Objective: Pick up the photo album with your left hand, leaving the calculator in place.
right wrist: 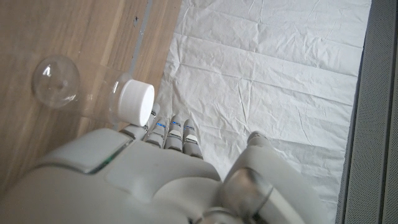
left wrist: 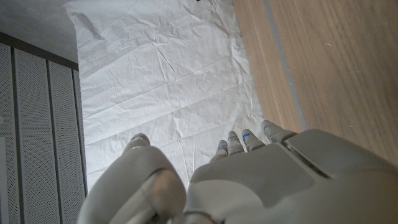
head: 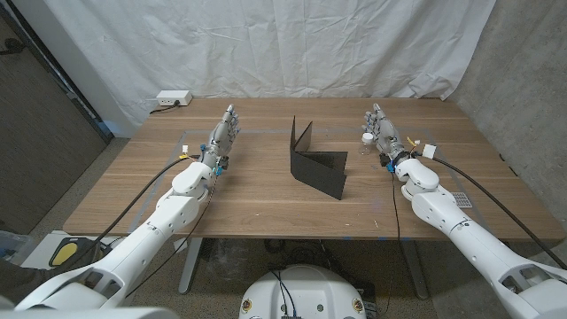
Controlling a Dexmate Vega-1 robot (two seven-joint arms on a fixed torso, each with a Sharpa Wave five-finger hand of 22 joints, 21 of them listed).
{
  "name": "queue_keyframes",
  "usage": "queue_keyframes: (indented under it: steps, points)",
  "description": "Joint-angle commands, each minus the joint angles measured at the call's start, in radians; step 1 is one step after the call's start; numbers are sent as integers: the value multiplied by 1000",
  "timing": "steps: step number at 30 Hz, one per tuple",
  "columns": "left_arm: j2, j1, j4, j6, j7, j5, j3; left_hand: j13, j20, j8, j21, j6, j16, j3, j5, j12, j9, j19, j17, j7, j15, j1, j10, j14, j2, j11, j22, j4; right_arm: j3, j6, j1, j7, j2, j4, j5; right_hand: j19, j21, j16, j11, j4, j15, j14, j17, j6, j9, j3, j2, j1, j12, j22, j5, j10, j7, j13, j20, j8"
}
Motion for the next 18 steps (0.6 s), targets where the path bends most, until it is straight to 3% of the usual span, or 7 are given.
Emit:
queue_keyframes:
  steps: [1,18]
  points:
    - [-1,12,-17,5,5,-9,-4,2,-94,8,8,-4,7,5,4,5,1,-7,1,2,-15,10,-4,-5,4,-1,4,3,-1,-20,-18,-10,-14,-46,1,7,5,6,2,0,10,2,2,10,4,9,1,8,6,4,4,10,-1,2,-33,5]
    - [10,-33,6,-16,-29,25,9,1,-90,15,12,16,11,7,10,11,0,-2,0,-2,-14,22,12,9,17,-3,4,-5,-3,-33,-25,-38,-14,-69,-9,6,-3,6,1,-3,11,1,2,13,4,11,8,11,4,5,5,12,-1,3,-31,5]
